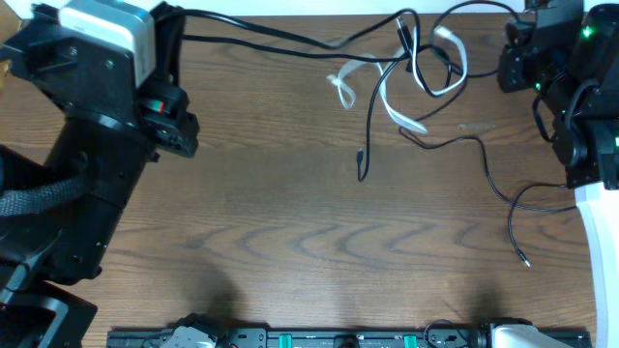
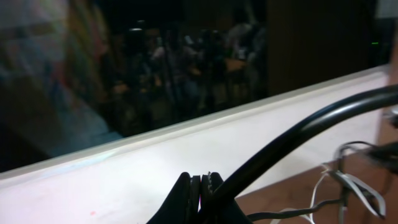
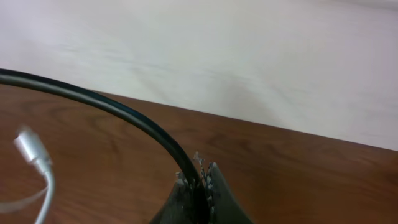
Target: Untangle cables
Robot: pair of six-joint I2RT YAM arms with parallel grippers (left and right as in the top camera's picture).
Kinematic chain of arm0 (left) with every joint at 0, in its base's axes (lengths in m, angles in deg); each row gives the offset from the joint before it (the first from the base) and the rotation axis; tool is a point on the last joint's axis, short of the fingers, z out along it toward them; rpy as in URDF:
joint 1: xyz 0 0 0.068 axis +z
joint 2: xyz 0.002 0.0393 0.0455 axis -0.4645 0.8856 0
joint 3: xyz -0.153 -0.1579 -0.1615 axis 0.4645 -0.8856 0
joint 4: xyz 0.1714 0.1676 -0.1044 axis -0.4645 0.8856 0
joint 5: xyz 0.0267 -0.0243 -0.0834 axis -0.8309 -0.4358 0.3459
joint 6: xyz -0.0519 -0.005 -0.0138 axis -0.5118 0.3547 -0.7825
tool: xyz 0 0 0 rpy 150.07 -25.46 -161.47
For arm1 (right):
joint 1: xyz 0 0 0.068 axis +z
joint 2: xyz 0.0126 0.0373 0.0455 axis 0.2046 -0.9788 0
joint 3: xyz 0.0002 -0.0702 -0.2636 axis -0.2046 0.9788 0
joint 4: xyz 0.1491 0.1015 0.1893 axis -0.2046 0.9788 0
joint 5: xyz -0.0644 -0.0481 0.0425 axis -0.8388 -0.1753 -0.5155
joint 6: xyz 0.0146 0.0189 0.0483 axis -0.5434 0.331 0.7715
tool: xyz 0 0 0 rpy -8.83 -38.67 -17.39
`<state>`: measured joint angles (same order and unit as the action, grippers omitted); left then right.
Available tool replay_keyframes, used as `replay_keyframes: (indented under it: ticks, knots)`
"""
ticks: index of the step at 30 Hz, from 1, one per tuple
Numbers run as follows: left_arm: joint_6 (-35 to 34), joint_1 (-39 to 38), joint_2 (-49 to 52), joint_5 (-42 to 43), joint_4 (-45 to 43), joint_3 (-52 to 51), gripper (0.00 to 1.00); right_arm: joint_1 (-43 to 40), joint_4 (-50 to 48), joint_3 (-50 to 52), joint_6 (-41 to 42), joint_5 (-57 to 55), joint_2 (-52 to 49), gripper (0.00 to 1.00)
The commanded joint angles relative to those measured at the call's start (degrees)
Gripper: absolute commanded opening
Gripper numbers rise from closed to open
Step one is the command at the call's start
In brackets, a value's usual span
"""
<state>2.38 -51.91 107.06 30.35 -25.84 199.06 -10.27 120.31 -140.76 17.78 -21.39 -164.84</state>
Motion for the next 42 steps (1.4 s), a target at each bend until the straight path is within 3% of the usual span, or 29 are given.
replay_keyframes:
  ticks: [1, 7, 15, 29, 38, 42]
  knots:
    - [1.2, 0.1, -1.0, -9.6, -1.5, 1.0, 0.08, -2.4, 0.1, -0.5, -3.6, -6.5, 0.6, 0.01]
    - [5.8, 0.1, -2.5, -20.8, -5.4, 4.2, 0.07, -8.7, 0.2, -0.5, -4.0, -6.5, 0.6, 0.01]
    - [11.3, 0.1, -2.9, -25.5, -7.5, 8.1, 0.08, -15.8, 0.0, -0.5, -4.7, -9.3, 0.7, 0.01]
    - [25.2, 0.1, -2.9, -38.8, -22.8, 8.1, 0.08, -29.5, -1.5, -0.5, -6.1, -10.5, 0.7, 0.01]
    - [23.8, 0.1, -2.5, -39.4, -23.2, 9.4, 0.07, -37.7, -3.1, -0.5, -4.6, -9.2, 0.7, 0.01]
    - [21.1, 0.1, -1.0, -39.4, -21.5, 9.4, 0.07, -37.7, -3.3, -0.5, -3.0, -1.8, 0.8, 0.01]
